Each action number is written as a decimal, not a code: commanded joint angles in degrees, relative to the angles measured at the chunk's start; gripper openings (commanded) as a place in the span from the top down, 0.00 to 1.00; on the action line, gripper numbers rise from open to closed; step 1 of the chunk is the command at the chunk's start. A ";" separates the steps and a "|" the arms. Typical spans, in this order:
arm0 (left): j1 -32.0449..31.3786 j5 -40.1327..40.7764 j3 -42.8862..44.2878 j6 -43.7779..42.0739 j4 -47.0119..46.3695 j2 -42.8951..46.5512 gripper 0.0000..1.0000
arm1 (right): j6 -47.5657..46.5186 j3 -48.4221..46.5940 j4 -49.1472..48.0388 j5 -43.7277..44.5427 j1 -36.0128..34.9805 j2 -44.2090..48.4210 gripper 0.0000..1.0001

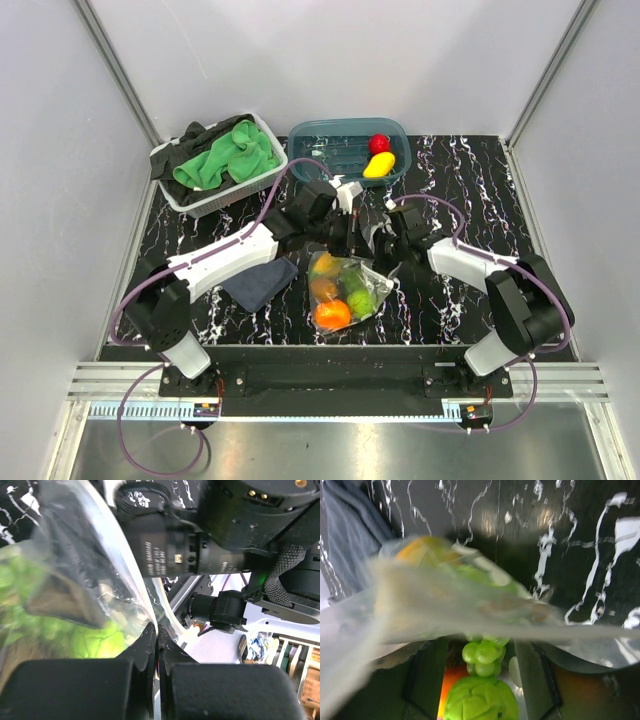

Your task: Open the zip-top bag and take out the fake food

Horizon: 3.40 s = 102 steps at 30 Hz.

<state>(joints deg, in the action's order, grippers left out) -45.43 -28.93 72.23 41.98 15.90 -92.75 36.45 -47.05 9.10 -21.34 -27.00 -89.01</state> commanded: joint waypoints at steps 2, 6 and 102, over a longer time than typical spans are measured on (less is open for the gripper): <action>-0.36 -3.50 2.92 -0.84 -1.58 -1.38 1.00 | -1.11 -2.79 -2.77 4.55 0.02 -3.71 0.33; -0.27 -4.21 3.80 -1.37 -0.70 -2.08 1.00 | -2.17 -2.00 -4.53 3.07 0.02 -7.04 0.32; 11.07 -4.38 -3.23 -14.73 6.87 5.12 1.00 | -3.14 -86.14 16.98 -2.12 14.96 -43.77 0.96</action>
<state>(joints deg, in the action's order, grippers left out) -34.33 -30.50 66.63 28.77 24.32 -87.72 34.09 -120.86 22.52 -23.88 -11.88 -125.34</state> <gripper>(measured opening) 0.015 0.087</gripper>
